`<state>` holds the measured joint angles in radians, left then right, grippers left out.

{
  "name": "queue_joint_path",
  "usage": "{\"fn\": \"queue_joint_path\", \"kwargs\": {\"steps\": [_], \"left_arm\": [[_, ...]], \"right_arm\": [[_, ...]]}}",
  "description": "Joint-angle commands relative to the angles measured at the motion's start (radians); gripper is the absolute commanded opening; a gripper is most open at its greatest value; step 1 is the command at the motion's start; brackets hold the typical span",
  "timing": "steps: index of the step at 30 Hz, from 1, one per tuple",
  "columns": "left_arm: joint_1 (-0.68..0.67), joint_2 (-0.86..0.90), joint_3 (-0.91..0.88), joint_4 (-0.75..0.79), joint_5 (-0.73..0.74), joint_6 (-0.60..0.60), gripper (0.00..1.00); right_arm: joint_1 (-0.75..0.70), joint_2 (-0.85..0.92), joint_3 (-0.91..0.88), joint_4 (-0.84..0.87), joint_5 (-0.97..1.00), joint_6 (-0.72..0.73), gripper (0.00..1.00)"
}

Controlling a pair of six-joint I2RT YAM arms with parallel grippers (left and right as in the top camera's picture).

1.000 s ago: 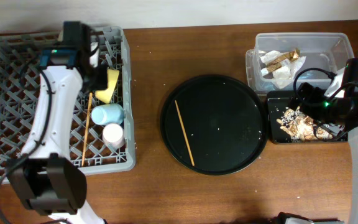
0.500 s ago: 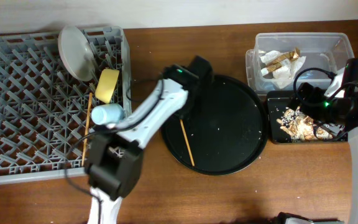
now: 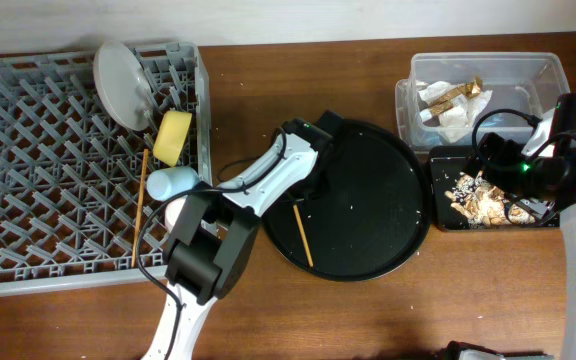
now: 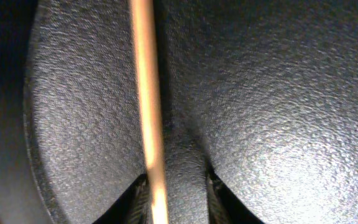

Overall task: Sort waste into correct bins and load items into the dishwasher rack
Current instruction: 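Carry the chopsticks with the left gripper into the dish rack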

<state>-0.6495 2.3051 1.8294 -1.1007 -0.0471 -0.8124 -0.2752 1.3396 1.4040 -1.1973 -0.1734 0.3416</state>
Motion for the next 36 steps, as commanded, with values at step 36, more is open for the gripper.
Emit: {"fn": "queue_joint_path", "kwargs": {"steps": [36], "left_arm": [[0.61, -0.113, 0.466, -0.585, -0.222, 0.754, 0.01]], "right_arm": [[-0.007, -0.008, 0.004, 0.0, 0.01, 0.008, 0.98]]}}
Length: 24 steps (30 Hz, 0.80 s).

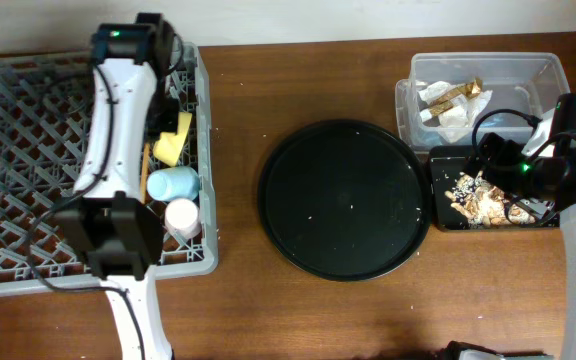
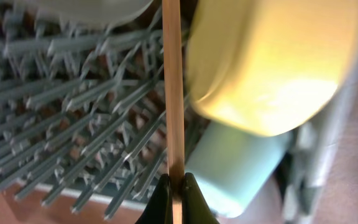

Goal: Sort waste into correct bins and load items into the dishwasher rack

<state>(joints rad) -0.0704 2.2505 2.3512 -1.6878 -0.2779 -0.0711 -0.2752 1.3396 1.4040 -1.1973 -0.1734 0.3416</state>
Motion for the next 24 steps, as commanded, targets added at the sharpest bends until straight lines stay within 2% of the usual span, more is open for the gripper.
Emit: {"fn": "queue_joint_path", "kwargs": {"steps": [1, 6, 12, 13, 15, 16, 21, 24], "left_arm": [[0.045, -0.058, -0.102, 0.024, 0.0, 0.014, 0.01], [0.059, -0.058, -0.279, 0.14, -0.071, 0.021, 0.01], [0.07, -0.058, -0.298, 0.164, -0.115, 0.042, 0.01], [0.079, -0.058, -0.298, 0.167, -0.112, 0.042, 0.1], [0.084, -0.058, -0.298, 0.17, -0.107, 0.042, 0.43], [0.084, -0.058, -0.298, 0.173, -0.1, 0.042, 0.5], [0.084, -0.085, -0.297, 0.222, 0.051, 0.042, 0.51], [0.084, -0.231, -0.297, 0.274, 0.157, 0.043, 0.51]], "right_arm": [[-0.007, -0.008, 0.004, 0.0, 0.01, 0.008, 0.98], [-0.007, -0.008, 0.004, 0.0, 0.01, 0.008, 0.98], [-0.007, -0.008, 0.004, 0.0, 0.01, 0.008, 0.98], [-0.007, -0.008, 0.004, 0.0, 0.01, 0.008, 0.98], [-0.007, -0.008, 0.004, 0.0, 0.01, 0.008, 0.98], [-0.007, -0.008, 0.004, 0.0, 0.01, 0.008, 0.98], [-0.007, -0.008, 0.004, 0.0, 0.01, 0.008, 0.98], [-0.007, -0.008, 0.004, 0.0, 0.01, 0.008, 0.98]]}}
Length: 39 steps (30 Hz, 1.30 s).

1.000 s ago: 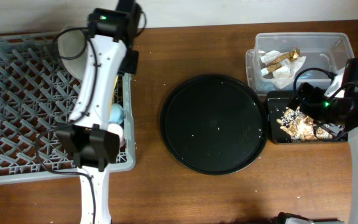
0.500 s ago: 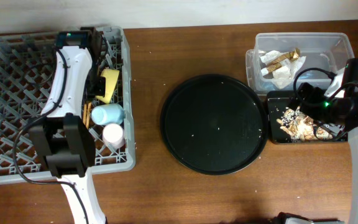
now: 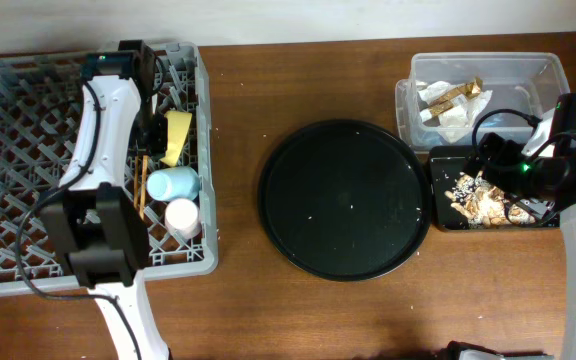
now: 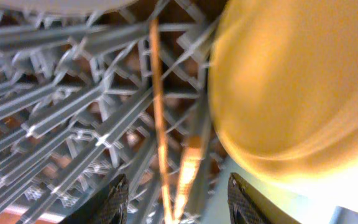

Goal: Sort waste into correct bins and load items into the dishwasher rack

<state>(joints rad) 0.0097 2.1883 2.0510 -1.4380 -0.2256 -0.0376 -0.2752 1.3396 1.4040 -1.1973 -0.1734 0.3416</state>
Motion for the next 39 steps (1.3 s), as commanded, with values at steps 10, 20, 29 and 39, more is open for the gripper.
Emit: {"fn": "queue_joint_path", "kwargs": {"steps": [10, 20, 29, 39], "left_arm": [[-0.126, -0.554, 0.003, 0.165, 0.167, 0.008, 0.99], [-0.127, -0.554, 0.003, 0.162, 0.17, 0.008, 1.0], [-0.127, -0.554, 0.003, 0.162, 0.17, 0.008, 0.99], [-0.127, -0.554, 0.003, 0.162, 0.17, 0.008, 1.0]], "right_arm": [[-0.007, -0.008, 0.004, 0.0, 0.01, 0.008, 0.98], [-0.006, -0.026, 0.003, 0.0, 0.01, 0.008, 0.98], [0.299, -0.535, -0.334, 0.482, 0.234, -0.17, 0.98], [0.308, -1.167, -1.281, 1.228, 0.114, -0.034, 0.98]]}}
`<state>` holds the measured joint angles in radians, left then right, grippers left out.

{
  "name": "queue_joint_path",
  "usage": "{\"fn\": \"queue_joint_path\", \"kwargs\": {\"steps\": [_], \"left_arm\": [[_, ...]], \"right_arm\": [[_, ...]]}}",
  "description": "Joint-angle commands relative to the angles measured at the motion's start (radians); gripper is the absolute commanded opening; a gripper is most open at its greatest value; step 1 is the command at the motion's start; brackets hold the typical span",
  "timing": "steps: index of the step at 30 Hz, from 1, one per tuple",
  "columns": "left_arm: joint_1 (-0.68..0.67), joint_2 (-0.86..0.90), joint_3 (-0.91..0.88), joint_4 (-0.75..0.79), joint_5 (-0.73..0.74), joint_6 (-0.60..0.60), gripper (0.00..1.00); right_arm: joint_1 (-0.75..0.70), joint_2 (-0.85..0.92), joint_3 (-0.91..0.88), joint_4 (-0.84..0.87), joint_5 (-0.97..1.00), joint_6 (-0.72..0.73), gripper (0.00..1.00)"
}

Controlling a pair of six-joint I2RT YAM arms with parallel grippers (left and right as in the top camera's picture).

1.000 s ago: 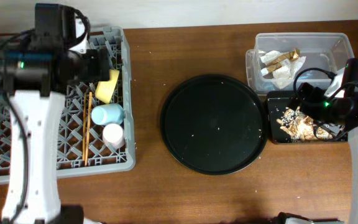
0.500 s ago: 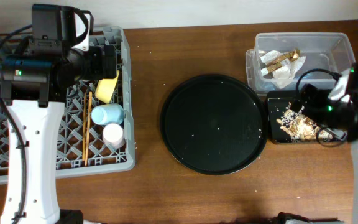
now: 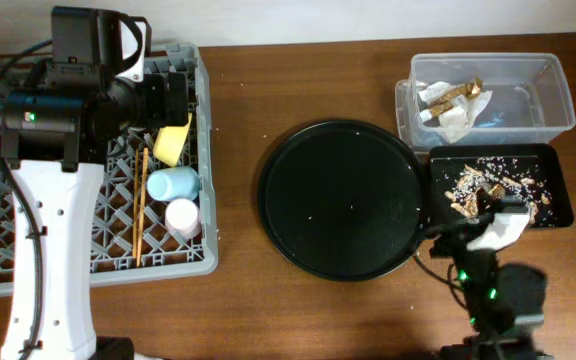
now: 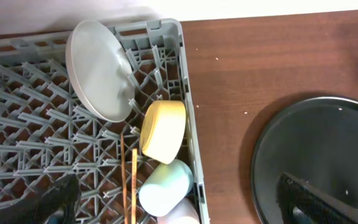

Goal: Sort waste into correct bins and load items into the dishwasher rack

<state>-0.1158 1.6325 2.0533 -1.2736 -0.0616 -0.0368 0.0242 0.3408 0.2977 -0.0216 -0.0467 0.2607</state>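
The grey dishwasher rack (image 3: 28, 215) holds a grey plate (image 4: 98, 78), a yellow bowl (image 4: 163, 130), a light blue cup (image 4: 166, 186), a pale cup (image 4: 179, 214) and two wooden chopsticks (image 4: 128, 180) lying side by side. My left gripper (image 4: 178, 183) hangs high above the rack's right side, open and holding nothing. The black round tray (image 3: 343, 200) is bare apart from crumbs. My right arm (image 3: 493, 235) is folded back at the front right; its fingers do not show clearly.
A clear bin (image 3: 488, 90) with wrappers stands at the back right. In front of it, a black bin (image 3: 538, 185) holds food scraps. Brown table (image 3: 238, 110) lies between rack and tray.
My left gripper, which was low in the rack beside the yellow bowl, now hangs high above it, still open. The right arm has drawn back from the black bin to the table's front.
My left gripper was down at a chopstick on the black tray. Then it was shut on that chopstick over the rack. Then it stood open, the chopstick lying in the rack beside the other one. Now it is raised and the tray holds nothing.
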Motion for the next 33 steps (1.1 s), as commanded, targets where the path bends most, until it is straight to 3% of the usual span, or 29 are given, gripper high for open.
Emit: {"fn": "queue_joint_path", "kwargs": {"steps": [1, 4, 10, 33], "left_arm": [[-0.002, 0.002, 0.001, -0.002, 0.006, 0.008, 0.99], [-0.002, 0.002, 0.001, -0.002, 0.006, 0.008, 0.99], [-0.002, 0.002, 0.001, -0.002, 0.006, 0.008, 0.99], [-0.001, 0.002, 0.001, -0.002, 0.006, 0.008, 1.0]], "right_arm": [[0.008, -0.245, -0.248, 0.071, -0.009, 0.048, 0.99], [0.003, -0.338, -0.292, 0.018, -0.008, 0.047, 0.98], [-0.018, -0.335, -0.292, -0.052, -0.009, 0.048, 0.99], [-0.018, -0.335, -0.292, -0.051, -0.01, 0.047, 0.99]]}}
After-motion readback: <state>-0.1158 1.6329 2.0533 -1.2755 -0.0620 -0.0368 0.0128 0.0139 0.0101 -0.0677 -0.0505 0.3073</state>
